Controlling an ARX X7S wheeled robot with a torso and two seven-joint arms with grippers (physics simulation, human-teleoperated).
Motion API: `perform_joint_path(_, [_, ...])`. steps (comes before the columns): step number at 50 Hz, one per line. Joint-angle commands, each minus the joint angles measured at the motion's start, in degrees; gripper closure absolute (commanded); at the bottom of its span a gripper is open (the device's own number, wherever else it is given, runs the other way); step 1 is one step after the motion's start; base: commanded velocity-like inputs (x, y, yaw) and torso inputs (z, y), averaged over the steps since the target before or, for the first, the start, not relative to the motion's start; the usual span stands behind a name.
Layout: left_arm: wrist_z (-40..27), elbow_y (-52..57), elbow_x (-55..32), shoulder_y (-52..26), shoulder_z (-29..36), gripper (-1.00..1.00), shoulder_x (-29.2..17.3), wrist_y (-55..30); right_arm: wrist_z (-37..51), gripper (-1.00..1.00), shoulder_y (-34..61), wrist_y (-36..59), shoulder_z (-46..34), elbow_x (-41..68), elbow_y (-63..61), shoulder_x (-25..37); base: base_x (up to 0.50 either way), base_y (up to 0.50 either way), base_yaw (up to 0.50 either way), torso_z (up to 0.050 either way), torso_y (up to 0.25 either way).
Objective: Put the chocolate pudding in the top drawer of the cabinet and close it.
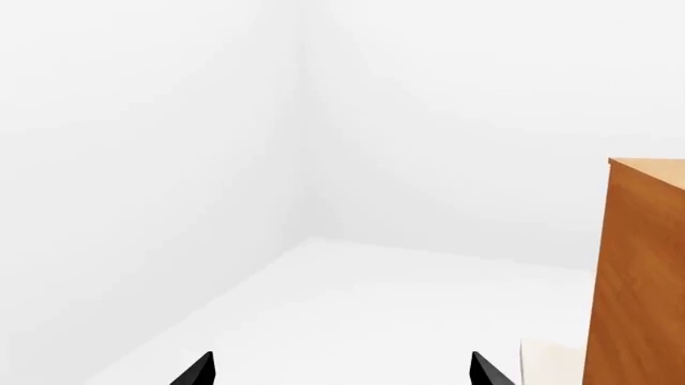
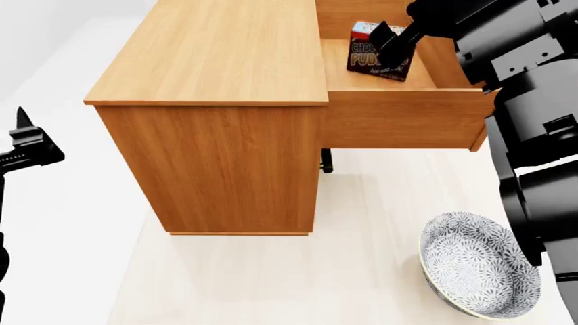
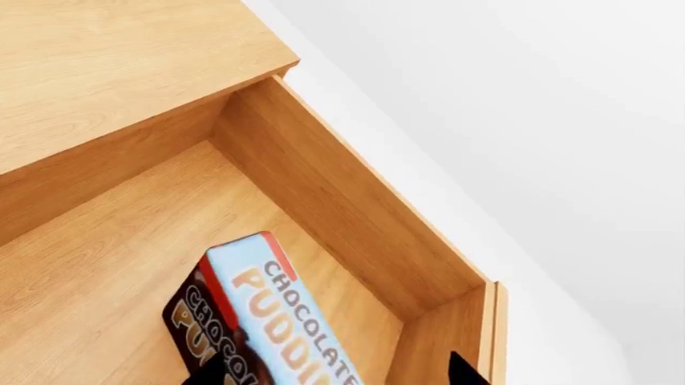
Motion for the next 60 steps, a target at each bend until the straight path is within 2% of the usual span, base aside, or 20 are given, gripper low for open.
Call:
perform_joint_path(1, [0.0, 0.06, -0.38, -0.26, -0.31, -1.0, 0.02, 0.28, -0.01, -1.0, 0.0, -0.01, 0.0, -0.02, 0.0, 0.0, 0.0, 0.0, 0.0, 0.0, 0.0])
perform_joint_path(9, [0.01, 1.45, -1.11, 0.32, -0.82, -1.0, -0.06, -0.31, -0.01, -1.0, 0.0, -0.01, 0.0, -0.02, 0.0, 0.0, 0.0, 0.0, 0.0, -0.005, 0.117])
perform_joint_path(10, [-0.02, 1.72, -1.25, 0.4, -0.94, -1.0, -0.09, -0.48, 1.14, -1.0, 5.04, 4.84, -2.21, -0.26, 0.0, 0.49, 0.0, 0.0, 0.0, -0.013, 0.25])
perform_joint_path(20, [0.1, 2.78, -2.06, 0.65, -1.36, -1.0, -0.13, -0.84, 1.18, -1.0, 6.59, 5.1, -2.39, -0.19, 0.0, 1.38, 0.0, 0.0, 0.0, -0.013, 0.238])
perform_joint_path(31, [0.16, 3.28, -2.68, 0.26, -1.19, -1.0, -0.14, -1.34, 2.04, -1.0, 8.14, 5.08, -0.81, 0.07, 0.0, 3.09, 0.0, 0.0, 0.0, -0.012, 0.175])
perform_joint_path(39, [-0.19, 3.51, -2.89, -0.99, -0.42, -1.0, -0.27, -2.31, 4.35, -1.0, 8.21, 4.07, 3.69, 1.19, -0.01, 5.95, 0.0, 0.0, 0.0, 0.0, 0.0])
perform_joint_path(54, [-2.58, 10.03, -5.73, -1.86, -1.32, -1.0, -1.14, -8.77, 11.33, -1.0, 5.06, -0.46, 11.99, 2.89, -0.43, 16.4, 0.0, 0.0, 0.0, 0.0, 0.0])
perform_joint_path(60, [-3.34, 11.83, -6.68, -2.31, -1.77, -1.0, -1.4, -10.59, 13.89, -1.0, -4.75, 9.71, 15.51, 6.12, -20.16, 23.38, 0.0, 0.0, 0.0, 0.0, 0.0])
